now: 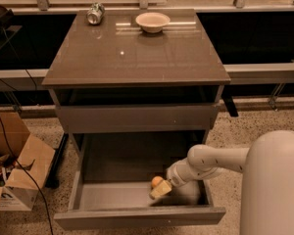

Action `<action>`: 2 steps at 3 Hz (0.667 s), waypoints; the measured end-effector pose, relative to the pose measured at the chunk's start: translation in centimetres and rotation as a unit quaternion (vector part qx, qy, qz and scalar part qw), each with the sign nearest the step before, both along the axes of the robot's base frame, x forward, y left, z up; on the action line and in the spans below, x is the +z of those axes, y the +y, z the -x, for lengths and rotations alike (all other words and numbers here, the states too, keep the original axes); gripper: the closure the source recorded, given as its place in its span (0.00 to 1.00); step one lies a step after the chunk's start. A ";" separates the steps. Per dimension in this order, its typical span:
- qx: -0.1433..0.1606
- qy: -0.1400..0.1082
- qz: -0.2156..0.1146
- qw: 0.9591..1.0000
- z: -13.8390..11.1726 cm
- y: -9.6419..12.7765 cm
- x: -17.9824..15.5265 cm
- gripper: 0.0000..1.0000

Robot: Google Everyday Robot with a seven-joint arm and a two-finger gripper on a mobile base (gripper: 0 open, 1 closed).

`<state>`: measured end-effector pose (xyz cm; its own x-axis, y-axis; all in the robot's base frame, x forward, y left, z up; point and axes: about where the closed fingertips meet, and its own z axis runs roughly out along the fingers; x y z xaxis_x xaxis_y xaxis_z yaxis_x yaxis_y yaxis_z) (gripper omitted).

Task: Pick orange from middle drawer and place on counter

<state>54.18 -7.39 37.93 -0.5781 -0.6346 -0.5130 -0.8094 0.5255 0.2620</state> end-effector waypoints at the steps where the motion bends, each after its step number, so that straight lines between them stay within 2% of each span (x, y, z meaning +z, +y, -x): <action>1: -0.002 0.012 0.003 1.000 0.8 0.6 -1.1 0.41; 2: -0.006 0.011 0.001 1.000 1.2 1.4 -1.0 0.64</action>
Offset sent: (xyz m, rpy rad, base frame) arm -0.0132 0.0191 -0.0071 -0.0007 0.0128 -0.0243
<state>53.03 -6.04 36.94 -0.5959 -0.6293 -0.4988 -0.7977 0.5354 0.2775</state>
